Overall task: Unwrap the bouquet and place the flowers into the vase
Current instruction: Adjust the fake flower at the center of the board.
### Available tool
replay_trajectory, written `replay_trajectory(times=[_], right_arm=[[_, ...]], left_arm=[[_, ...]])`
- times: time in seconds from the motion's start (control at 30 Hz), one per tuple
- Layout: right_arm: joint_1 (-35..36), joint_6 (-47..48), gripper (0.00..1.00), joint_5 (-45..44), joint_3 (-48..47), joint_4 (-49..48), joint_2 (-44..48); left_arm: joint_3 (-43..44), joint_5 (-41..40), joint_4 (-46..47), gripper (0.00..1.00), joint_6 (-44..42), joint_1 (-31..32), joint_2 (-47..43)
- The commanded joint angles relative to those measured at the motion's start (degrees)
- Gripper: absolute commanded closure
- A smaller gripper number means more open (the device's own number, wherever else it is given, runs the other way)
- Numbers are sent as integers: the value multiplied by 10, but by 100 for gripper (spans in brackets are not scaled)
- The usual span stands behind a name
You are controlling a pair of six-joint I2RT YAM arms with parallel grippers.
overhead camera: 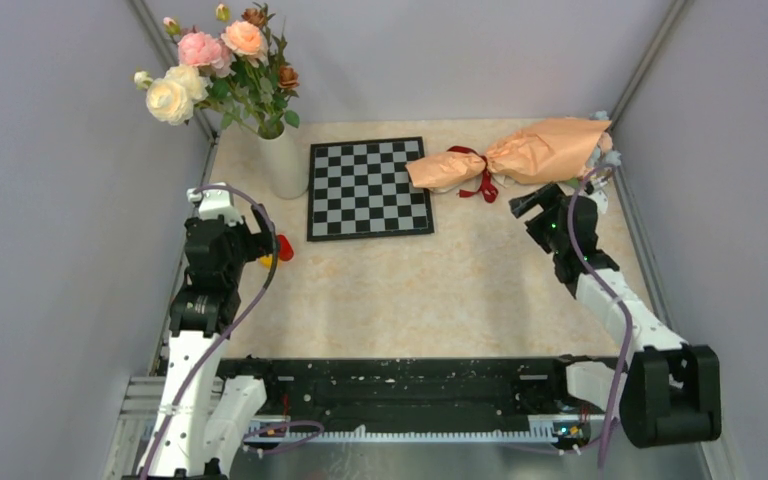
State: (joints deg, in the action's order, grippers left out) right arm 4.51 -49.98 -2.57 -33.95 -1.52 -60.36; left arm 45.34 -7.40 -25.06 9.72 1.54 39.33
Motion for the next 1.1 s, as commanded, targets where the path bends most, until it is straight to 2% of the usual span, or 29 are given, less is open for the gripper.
replay_trajectory(times=[0.0,0.27,0.57,0.9,1.07], right_arm=[[50,-39,14,-29,-80,-113,-96],[156,-92,16,-47,-183,-190,-287],[239,-193,20,-76,-264,-247,-431],[280,-213,21,-194,-323,-226,-502],[282,-215,30,-230,-345,-229,-524]], left_arm=[[-2,-2,31,1,-11,-3,4],[-4,3,33,1,-11,-2,9],[-4,8,34,1,-11,-3,13],[-5,17,35,1,-8,-1,12],[-6,19,36,1,-8,-1,10]])
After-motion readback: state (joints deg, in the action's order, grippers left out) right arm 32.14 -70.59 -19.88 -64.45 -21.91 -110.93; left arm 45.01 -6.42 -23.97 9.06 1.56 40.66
